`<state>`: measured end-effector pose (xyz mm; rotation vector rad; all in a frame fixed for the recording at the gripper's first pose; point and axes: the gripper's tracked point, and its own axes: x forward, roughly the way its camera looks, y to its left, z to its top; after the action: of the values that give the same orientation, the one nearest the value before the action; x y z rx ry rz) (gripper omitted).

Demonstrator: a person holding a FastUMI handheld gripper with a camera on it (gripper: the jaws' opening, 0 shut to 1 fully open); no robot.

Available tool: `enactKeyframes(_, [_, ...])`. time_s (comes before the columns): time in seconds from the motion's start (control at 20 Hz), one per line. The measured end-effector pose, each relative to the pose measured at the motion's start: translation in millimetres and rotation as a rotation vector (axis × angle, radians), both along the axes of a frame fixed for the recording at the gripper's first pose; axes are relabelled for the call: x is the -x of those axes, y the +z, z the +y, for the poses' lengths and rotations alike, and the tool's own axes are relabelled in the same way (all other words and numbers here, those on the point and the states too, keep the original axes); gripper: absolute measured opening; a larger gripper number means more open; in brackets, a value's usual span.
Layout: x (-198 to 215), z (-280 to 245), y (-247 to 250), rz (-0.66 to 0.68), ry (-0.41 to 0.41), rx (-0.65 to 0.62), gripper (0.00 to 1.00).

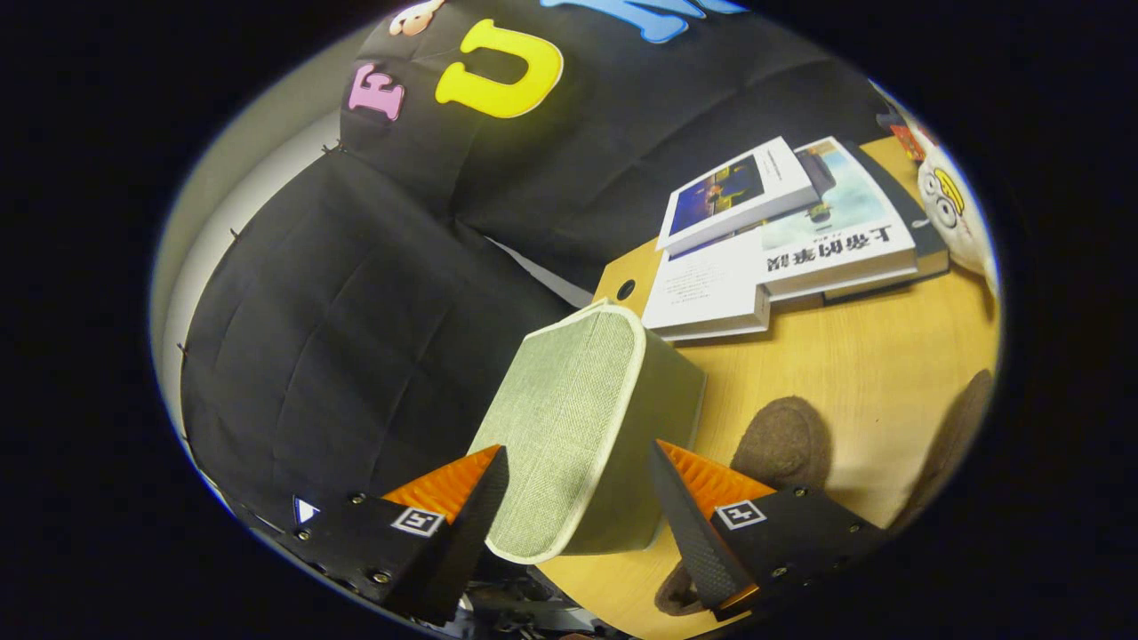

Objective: Open the storage box then place both shoes into the box .Put the left shoe in first, then the right shoe, with the right side of both shoes facing outward in a uniform manner.

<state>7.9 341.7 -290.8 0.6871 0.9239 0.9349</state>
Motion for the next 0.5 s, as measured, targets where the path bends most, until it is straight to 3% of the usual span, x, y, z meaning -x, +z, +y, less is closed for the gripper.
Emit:
enactKeyframes(0.25, [-2.8,32.2,-5.6,0.18,0.004,-0.147,0.94])
enactKeyframes(0.5, [-7.4,40.2,-15.0,0.284,-0.009,-0.158,0.92])
